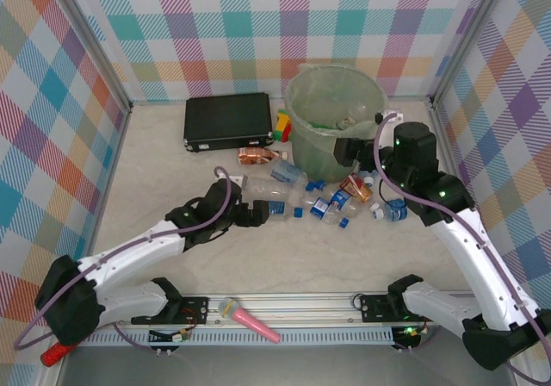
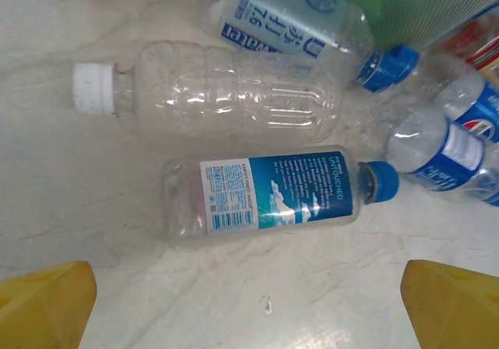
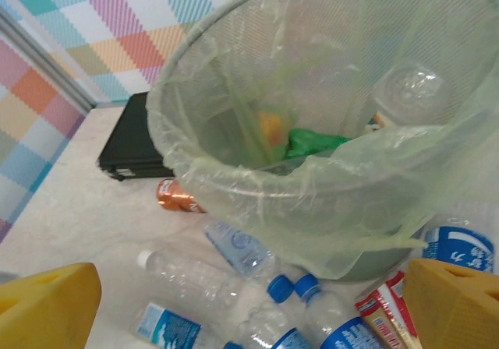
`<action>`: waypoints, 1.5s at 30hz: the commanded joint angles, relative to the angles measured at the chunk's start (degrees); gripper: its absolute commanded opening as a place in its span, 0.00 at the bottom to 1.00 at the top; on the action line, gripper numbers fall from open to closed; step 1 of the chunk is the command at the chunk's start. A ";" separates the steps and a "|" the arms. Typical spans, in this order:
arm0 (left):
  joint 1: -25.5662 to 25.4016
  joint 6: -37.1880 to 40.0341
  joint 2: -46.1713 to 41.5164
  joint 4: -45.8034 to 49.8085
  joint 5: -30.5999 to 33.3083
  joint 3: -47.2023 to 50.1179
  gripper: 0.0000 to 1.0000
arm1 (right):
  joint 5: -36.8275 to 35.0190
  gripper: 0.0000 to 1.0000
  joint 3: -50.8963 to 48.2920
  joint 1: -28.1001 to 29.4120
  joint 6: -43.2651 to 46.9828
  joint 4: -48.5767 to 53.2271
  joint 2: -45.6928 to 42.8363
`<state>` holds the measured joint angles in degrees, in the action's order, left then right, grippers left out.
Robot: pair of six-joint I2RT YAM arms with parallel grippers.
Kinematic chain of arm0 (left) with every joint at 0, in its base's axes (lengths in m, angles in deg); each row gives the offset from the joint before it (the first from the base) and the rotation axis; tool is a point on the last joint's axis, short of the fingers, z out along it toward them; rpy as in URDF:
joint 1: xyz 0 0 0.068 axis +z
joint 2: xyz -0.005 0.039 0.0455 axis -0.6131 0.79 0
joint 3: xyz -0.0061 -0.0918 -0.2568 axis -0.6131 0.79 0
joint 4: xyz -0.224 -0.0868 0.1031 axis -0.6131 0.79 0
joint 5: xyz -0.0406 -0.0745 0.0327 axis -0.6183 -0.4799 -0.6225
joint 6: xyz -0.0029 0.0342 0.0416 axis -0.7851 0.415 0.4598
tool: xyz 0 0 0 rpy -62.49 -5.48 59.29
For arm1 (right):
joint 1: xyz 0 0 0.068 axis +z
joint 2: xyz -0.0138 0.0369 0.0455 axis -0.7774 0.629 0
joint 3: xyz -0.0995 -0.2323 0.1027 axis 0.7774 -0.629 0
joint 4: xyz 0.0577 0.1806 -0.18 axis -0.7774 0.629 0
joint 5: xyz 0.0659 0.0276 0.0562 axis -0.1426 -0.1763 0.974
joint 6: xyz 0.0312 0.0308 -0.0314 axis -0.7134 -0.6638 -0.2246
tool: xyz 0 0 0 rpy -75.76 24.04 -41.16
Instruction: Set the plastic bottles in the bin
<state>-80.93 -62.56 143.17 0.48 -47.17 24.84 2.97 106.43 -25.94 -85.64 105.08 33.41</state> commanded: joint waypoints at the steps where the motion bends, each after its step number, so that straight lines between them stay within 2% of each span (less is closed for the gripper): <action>1: -0.54 4.35 4.77 -5.44 -2.38 -3.63 1.00 | 3.76 0.99 -0.90 0.23 -2.08 0.77 -2.57; 10: -0.56 5.83 18.73 -10.06 -6.45 -9.66 0.97 | 3.72 0.99 -2.26 0.23 -1.87 1.77 -5.17; 18: -0.52 7.55 23.50 -9.65 -5.97 -11.62 0.98 | 5.36 0.99 -2.70 0.23 -2.83 0.78 -4.55; 23: -0.75 7.01 22.09 -7.90 -8.14 -10.82 0.96 | 5.21 0.99 -2.75 0.23 -2.92 0.75 -4.49; 31: -3.00 4.92 16.97 -4.28 -8.14 -6.32 0.96 | 5.74 0.99 -2.88 0.23 -3.60 0.17 -4.11; 37: -6.57 1.82 12.11 -2.49 -8.21 -3.99 0.96 | 6.05 0.99 -2.72 0.25 -3.98 0.06 -4.13; 42: -7.07 2.28 7.96 -1.04 -2.58 -4.54 0.99 | 6.55 0.99 -2.50 0.23 -4.36 0.04 -4.04; 45: -6.30 3.94 8.71 -1.15 -0.72 -6.49 1.00 | 7.52 0.99 -2.33 0.29 -4.94 -0.06 -4.16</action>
<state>-87.81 -59.70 151.76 -1.64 -51.14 20.20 8.87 104.20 -25.92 -89.38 106.35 29.43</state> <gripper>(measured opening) 0.996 0.989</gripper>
